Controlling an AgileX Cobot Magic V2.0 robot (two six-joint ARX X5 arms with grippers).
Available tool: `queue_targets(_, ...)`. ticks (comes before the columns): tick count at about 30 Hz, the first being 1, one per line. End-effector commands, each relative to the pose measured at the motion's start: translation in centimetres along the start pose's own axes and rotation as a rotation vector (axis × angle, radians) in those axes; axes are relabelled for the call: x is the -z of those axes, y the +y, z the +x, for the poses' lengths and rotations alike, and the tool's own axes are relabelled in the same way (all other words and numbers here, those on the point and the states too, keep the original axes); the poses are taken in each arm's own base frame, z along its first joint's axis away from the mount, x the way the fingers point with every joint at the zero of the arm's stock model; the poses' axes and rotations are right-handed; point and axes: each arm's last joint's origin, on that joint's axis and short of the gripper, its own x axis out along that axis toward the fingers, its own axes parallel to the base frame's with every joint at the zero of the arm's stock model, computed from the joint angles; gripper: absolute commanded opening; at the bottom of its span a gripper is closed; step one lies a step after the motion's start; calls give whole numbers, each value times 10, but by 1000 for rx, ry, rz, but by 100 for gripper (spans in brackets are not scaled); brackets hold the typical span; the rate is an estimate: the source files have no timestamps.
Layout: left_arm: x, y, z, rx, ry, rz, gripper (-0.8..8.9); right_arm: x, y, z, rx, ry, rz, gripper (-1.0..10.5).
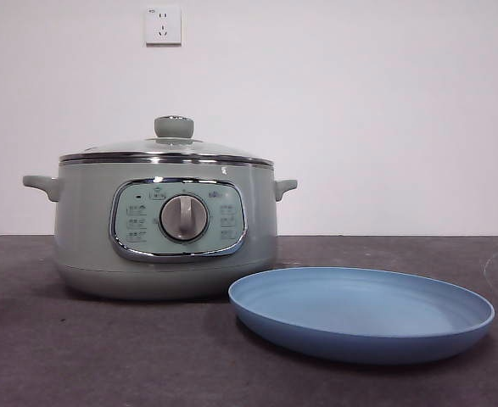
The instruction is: Take the corn out from the steamer,put the corn on the plate,close the lid
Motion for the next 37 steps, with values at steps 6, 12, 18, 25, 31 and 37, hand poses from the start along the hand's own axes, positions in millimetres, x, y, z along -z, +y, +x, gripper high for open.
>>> queue_targets(6,-40,-7,15,163,136,48,-6,-67,15,18,-174,211,-176,-12)
queue_targets(12,-56,-9,23,208,232,43,-6,-83,26,28,-283,354,-229,-12)
queue_targets(18,-61,-10,23,207,250,52,-3,-81,32,32,-322,396,-245,-3)
queue_targets(25,-60,-10,23,208,255,45,475,-81,32,32,-318,399,-231,340)
queue_targets(31,-62,-11,24,260,239,51,534,-81,32,32,-312,402,-212,599)
queue_targets(37,-66,-9,35,273,214,70,534,-81,32,32,-310,404,-201,599)
